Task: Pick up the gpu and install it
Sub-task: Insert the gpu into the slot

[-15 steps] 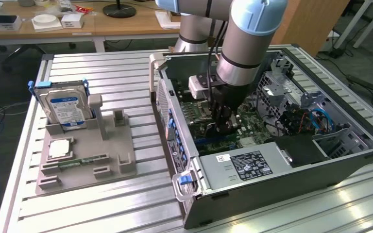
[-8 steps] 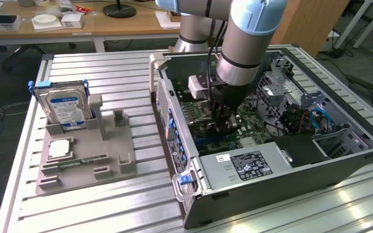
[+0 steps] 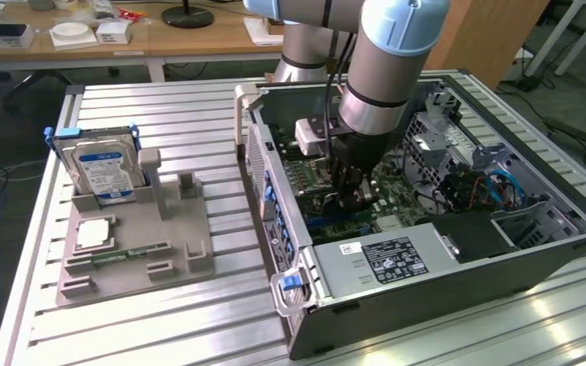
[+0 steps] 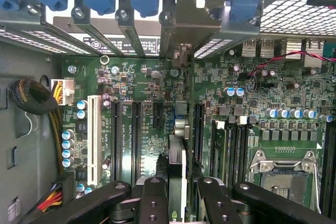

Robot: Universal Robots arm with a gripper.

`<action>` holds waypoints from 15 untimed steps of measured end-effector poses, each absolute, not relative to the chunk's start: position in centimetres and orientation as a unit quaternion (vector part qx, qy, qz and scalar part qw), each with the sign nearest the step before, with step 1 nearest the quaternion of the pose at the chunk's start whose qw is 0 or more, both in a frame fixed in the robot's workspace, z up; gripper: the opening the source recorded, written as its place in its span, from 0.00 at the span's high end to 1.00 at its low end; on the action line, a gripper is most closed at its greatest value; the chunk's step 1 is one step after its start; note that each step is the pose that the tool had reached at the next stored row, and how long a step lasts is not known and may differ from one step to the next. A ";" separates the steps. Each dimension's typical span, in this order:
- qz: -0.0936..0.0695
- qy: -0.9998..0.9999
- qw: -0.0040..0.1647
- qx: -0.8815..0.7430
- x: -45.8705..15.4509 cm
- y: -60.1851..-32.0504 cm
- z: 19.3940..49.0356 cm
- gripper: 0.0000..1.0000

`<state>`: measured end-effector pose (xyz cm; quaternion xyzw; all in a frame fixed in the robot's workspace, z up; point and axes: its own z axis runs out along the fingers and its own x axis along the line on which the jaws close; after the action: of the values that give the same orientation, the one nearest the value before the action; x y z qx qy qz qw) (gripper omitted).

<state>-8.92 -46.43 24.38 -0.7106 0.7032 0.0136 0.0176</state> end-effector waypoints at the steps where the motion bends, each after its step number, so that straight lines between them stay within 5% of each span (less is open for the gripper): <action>1: 0.014 0.703 0.018 -0.711 -8.9 -46.4 24.4 0.74; 15: 0.014 0.707 0.018 -0.707 -8.9 -46.5 24.4 0.74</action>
<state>-8.92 -46.52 24.38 -0.7071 0.7068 0.0136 0.0176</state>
